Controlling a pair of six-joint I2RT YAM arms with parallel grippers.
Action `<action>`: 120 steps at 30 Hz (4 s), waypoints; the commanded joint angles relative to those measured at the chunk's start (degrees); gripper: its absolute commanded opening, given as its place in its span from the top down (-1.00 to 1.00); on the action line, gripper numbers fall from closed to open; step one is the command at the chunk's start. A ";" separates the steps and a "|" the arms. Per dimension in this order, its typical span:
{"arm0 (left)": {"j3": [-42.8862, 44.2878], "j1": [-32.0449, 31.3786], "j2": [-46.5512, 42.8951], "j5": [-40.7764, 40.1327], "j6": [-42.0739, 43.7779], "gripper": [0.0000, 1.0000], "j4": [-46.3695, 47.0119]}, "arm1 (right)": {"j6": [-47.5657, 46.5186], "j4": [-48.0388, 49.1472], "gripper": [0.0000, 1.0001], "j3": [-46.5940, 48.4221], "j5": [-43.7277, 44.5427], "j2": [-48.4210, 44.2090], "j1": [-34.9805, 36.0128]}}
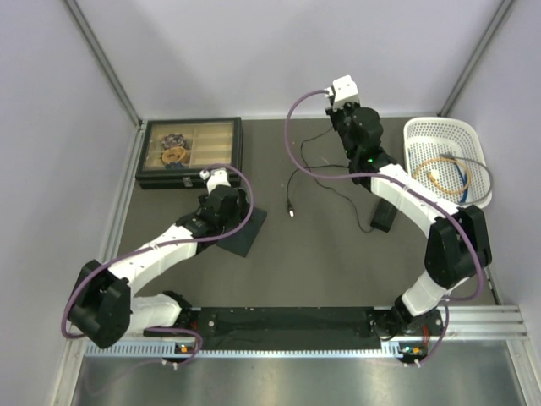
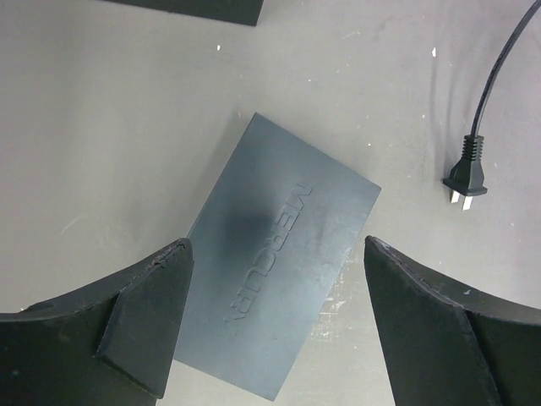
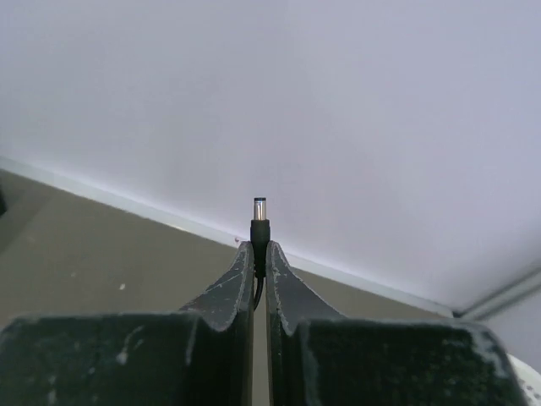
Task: Insert the plug into the switch port
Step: Pick up the power from the center of the board, then insert the power into the switch port.
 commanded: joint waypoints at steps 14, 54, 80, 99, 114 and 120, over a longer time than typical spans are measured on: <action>-2.10 0.54 -1.24 1.67 -2.94 -0.73 2.81 | 8.95 9.67 1.00 -13.02 -30.52 10.01 9.53; 1.59 3.34 10.27 1.15 -5.40 -0.50 0.61 | 11.77 -14.75 1.00 -15.84 -47.05 12.47 16.30; 3.17 6.51 16.95 10.38 -2.07 -0.28 3.43 | 15.63 -24.16 1.00 -5.38 -43.18 19.51 16.47; 3.87 6.69 17.65 10.12 -0.84 -0.25 1.67 | 15.81 -21.53 1.00 -6.26 -37.12 19.33 16.47; 4.40 6.69 18.18 10.91 -0.31 -0.25 1.76 | 12.12 -19.24 1.00 -7.48 -40.37 17.31 16.39; 4.22 6.69 18.18 11.00 -0.31 -0.25 1.67 | 11.68 -18.45 1.00 -8.19 -42.65 16.08 16.39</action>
